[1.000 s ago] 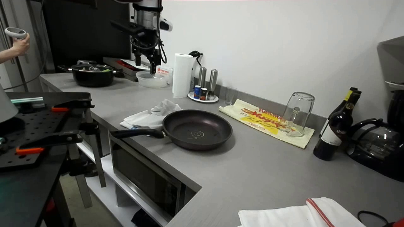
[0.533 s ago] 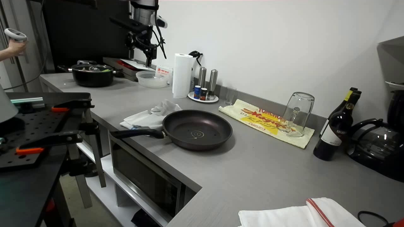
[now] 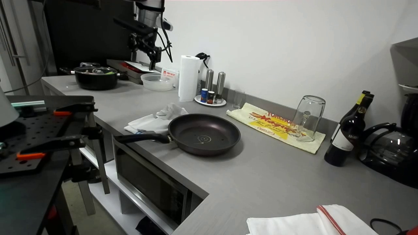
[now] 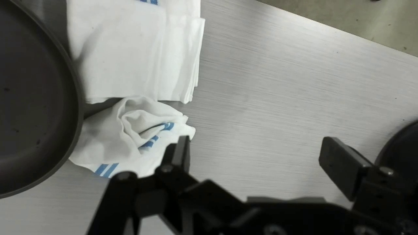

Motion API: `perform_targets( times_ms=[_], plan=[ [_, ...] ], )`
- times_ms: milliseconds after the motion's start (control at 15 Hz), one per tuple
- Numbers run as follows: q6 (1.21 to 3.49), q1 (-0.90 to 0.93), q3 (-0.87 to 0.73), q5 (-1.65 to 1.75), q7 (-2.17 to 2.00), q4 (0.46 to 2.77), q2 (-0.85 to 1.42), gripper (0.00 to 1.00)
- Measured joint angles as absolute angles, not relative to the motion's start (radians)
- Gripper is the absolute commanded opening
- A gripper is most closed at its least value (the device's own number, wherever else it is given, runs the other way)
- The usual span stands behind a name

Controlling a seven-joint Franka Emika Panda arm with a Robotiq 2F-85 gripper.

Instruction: Pick up the white towel with blue stripes, wipe inside the black pan and put the towel back on the table.

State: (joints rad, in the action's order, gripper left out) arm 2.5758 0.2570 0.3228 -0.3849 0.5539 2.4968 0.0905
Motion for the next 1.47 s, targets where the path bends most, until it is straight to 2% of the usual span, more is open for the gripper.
perform_targets(
  times_ms=[333, 733, 1000, 1200, 1467],
  plan=[
    [2.633, 0.236, 0.309, -0.366, 0.525, 2.509, 0.124, 1.00],
    [2.844, 0.233, 0.304, -0.209, 0.390, 2.428, 0.362, 1.00],
    [2.901, 0.270, 0.292, -0.079, 0.269, 2.310, 0.500, 1.00],
    [2.970, 0.359, 0.202, 0.003, 0.141, 2.221, 0.580, 1.00],
    [3.061, 0.558, -0.016, 0.035, -0.075, 2.125, 0.671, 1.00]
  ],
)
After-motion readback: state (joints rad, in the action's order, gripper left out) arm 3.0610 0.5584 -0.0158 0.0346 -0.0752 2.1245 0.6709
